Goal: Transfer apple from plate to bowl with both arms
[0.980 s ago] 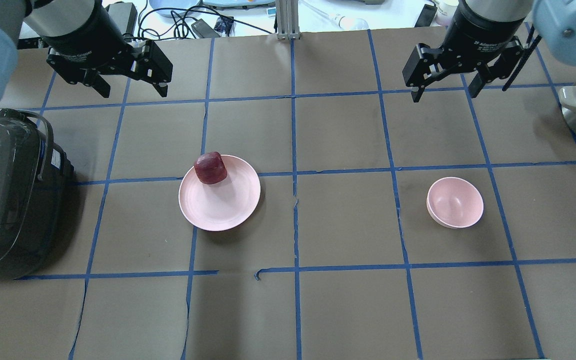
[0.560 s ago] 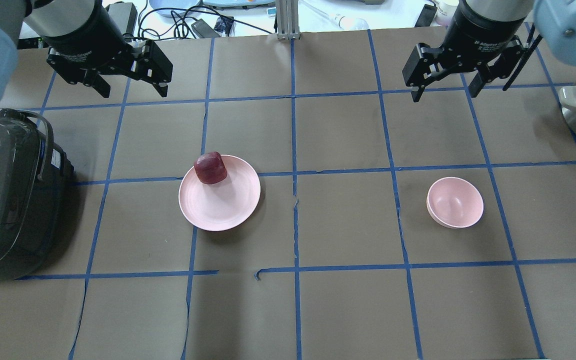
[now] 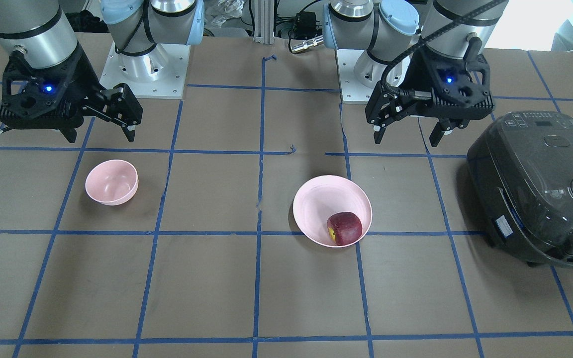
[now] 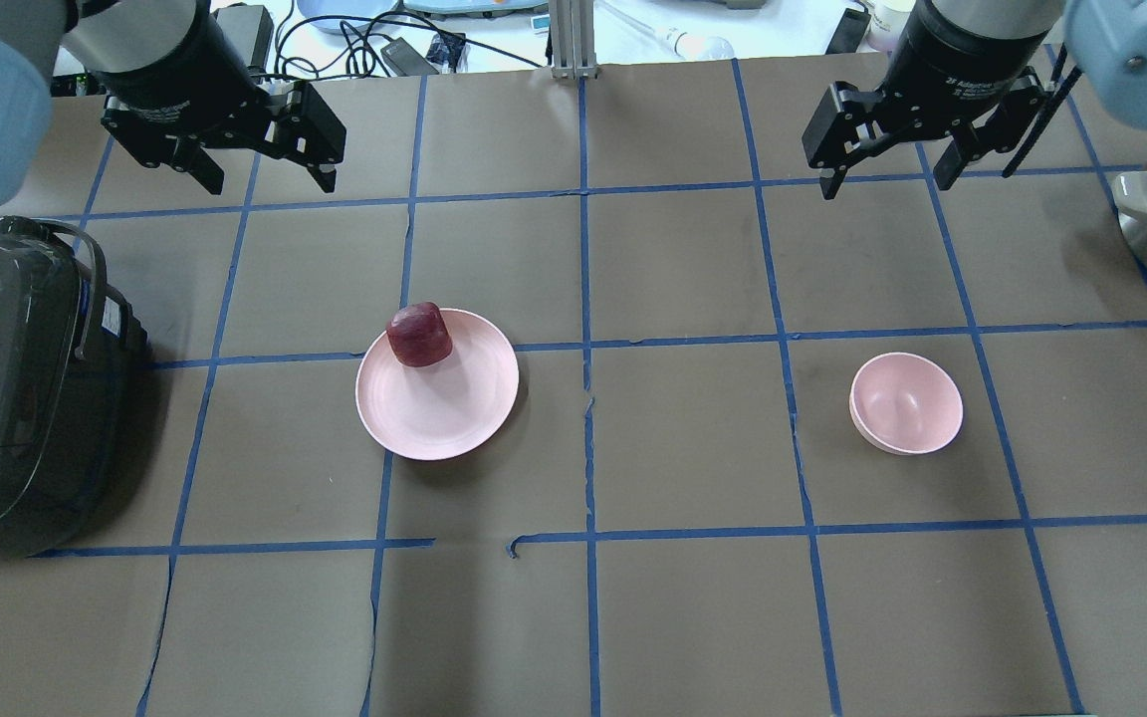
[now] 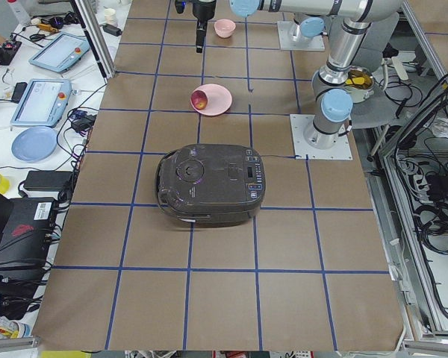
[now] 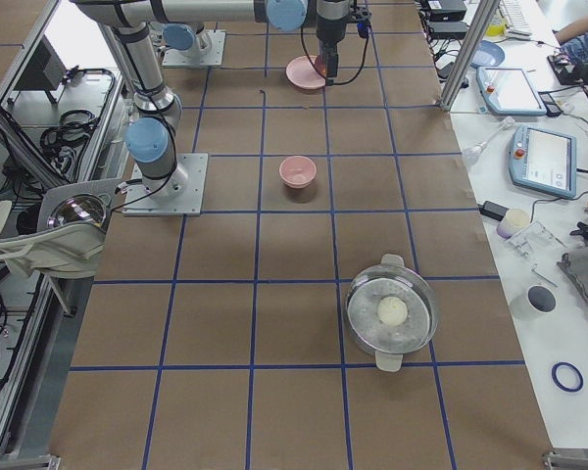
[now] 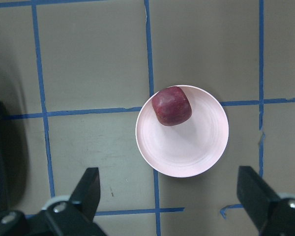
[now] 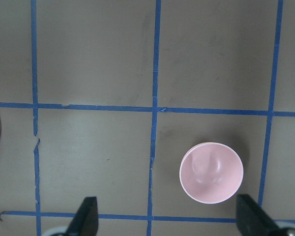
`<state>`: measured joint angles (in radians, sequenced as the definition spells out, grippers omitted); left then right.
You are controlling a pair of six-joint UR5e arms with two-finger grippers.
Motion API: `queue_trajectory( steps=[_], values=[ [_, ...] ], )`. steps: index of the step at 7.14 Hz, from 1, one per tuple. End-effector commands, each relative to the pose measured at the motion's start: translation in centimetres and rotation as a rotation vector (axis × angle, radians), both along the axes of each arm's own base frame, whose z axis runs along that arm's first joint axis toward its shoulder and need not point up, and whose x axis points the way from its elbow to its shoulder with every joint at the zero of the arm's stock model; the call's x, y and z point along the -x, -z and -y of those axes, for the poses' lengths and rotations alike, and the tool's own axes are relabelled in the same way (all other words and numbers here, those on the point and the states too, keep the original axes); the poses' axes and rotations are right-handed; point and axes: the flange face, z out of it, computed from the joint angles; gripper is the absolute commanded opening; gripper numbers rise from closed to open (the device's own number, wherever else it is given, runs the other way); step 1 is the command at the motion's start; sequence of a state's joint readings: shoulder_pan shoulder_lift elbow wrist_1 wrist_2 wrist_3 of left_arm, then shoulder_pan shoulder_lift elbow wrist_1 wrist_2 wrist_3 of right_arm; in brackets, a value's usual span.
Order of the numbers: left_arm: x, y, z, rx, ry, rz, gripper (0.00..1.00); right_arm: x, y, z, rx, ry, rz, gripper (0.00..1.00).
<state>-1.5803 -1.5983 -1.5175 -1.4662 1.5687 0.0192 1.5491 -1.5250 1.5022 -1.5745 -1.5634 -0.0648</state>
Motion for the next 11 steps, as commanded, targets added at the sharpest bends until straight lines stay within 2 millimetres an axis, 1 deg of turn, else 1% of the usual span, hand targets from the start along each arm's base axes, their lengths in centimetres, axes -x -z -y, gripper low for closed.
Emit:
queue_trajectory(
  steps=[1,2,4,5,6,7,8,9,10,11],
  values=[
    [-0.3,3.5,2.4,-0.052,-0.105,-0.013,1.0,0.1,0.1,0.0,-0.002,0.0,0.0,1.0],
    [-0.2,5.6,4.3,-0.052,-0.198,-0.027,1.0,0.1,0.2,0.0,-0.005,0.0,-0.001,1.0],
    [-0.2,10.6,6.7,-0.108,-0.255,-0.029,1.0,0.2,0.2,0.1,-0.004,0.002,-0.001,1.0],
    [-0.1,13.3,8.1,-0.093,-0.319,-0.039,1.0,0.0,1.1,0.4,-0.026,-0.012,0.011,1.0],
    [-0.1,16.4,8.4,-0.084,-0.369,-0.047,1.0,0.9,3.4,1.6,-0.063,-0.008,0.001,1.0],
    [0.2,20.0,7.9,-0.075,-0.398,-0.056,1.0,3.6,4.9,2.2,-0.089,-0.017,0.01,1.0],
    [0.4,22.5,7.2,-0.069,-0.42,-0.09,1.0,7.8,6.7,2.6,-0.119,-0.027,0.038,1.0],
    [1.0,24.2,6.9,-0.103,-0.441,-0.147,1.0,12.0,11.5,3.4,-0.128,-0.115,0.052,1.0],
    [1.2,25.3,6.7,-0.125,-0.443,-0.144,1.0,14.0,15.5,2.5,-0.107,-0.251,0.054,1.0],
    [1.5,26.6,6.1,-0.151,-0.443,-0.132,1.0,15.0,19.4,1.5,-0.105,-0.241,0.043,1.0]
  ],
)
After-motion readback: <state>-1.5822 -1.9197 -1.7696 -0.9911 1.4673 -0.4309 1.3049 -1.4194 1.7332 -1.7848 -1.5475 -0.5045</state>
